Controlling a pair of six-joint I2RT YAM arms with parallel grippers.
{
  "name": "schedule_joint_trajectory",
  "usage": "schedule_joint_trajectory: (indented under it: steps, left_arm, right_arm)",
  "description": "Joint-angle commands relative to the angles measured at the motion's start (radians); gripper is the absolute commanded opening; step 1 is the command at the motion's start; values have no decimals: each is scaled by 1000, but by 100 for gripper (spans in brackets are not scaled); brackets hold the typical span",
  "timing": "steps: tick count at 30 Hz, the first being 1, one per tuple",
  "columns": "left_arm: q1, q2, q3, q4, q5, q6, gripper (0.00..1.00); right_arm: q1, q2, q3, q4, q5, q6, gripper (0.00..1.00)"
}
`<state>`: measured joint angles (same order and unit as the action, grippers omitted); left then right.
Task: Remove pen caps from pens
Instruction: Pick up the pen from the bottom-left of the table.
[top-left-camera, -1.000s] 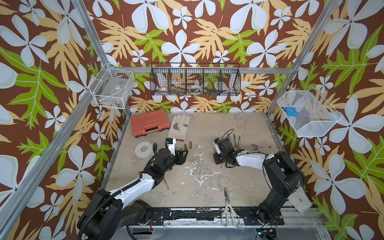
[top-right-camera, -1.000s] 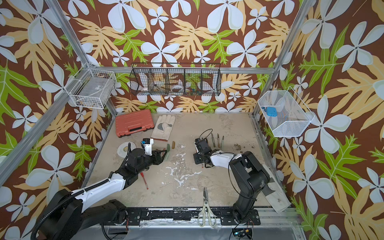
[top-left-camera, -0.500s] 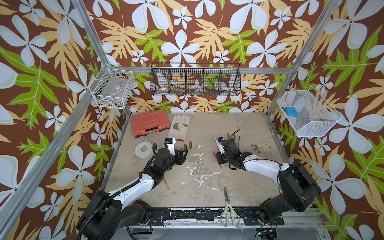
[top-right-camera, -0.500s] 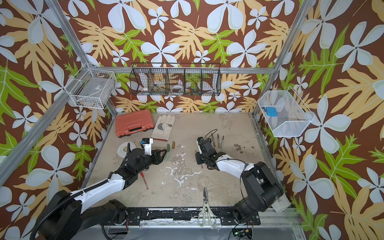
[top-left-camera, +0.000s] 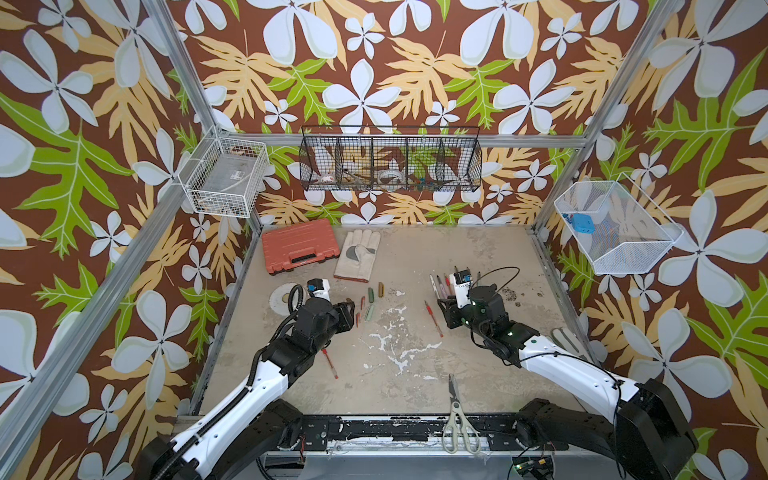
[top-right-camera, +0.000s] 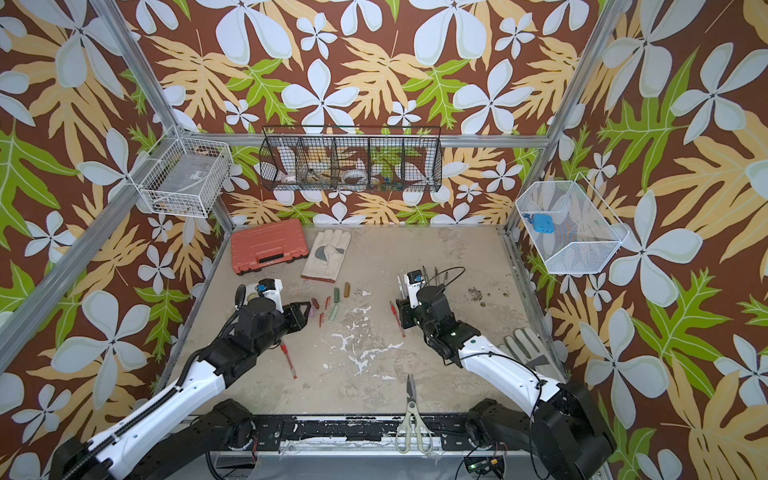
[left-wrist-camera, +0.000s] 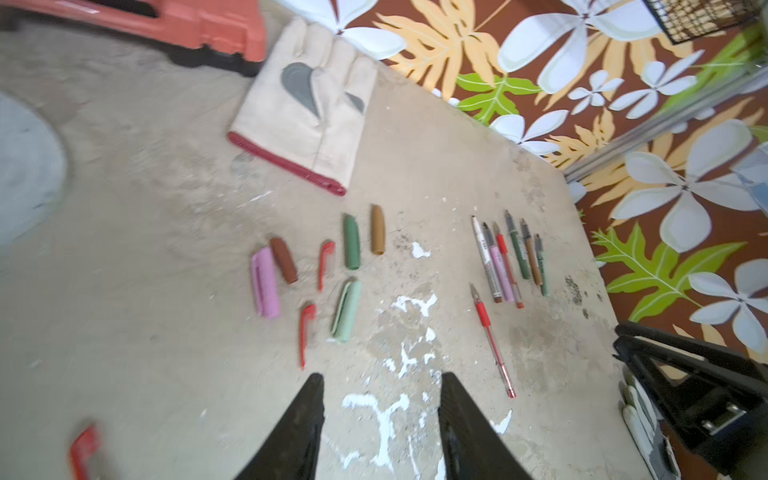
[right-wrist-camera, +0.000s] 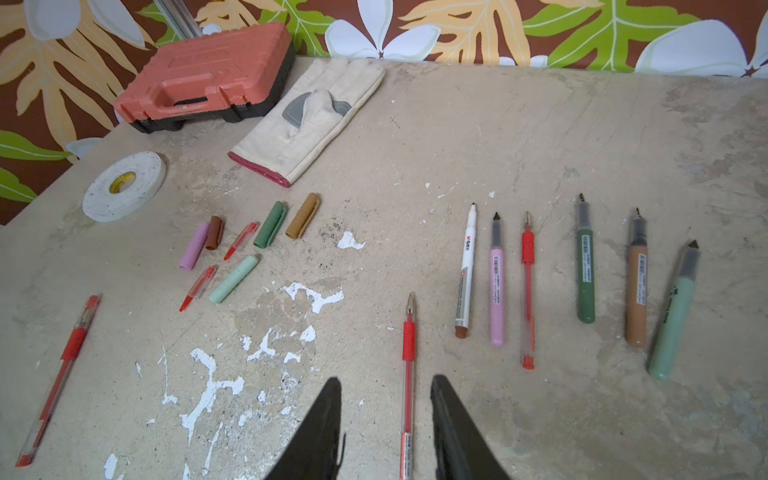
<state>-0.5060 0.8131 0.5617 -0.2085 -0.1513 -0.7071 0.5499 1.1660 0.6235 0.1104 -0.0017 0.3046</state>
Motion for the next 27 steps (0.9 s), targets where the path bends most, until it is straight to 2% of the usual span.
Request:
schedule_joint_trajectory:
  steps: [1, 3, 7, 10, 14, 17, 21, 27]
  left_arm:
    - [-2, -84, 2, -272, -151, -117, 49]
    - [-12, -101, 16, -346, -221, -166, 51]
    - [-20, 2, 50, -419, -222, -220, 52]
    - [-19, 96, 47, -427, -196, -240, 53]
    - [-16, 150, 1, -367, -115, -271, 55]
    - [-17, 167, 44, -413, -140, -288, 54]
    - [-17, 145, 32, -430, -166, -346, 54]
    - [-10, 198, -40, -348, -134, -350, 55]
  right_arm:
    - [1, -6, -4, 33, -14, 10, 36]
    - [1, -10, -13, 45, -10, 4, 36]
    - [1, -4, -44, 86, 28, -11, 36]
    - [1, 9, -30, 92, 1, -15, 36]
    - [1, 13, -41, 114, -13, -15, 36]
    - [1, 12, -54, 150, -100, -26, 36]
    - [2, 45, -45, 167, -293, -37, 35]
    - [3, 65, -41, 152, -285, -43, 35]
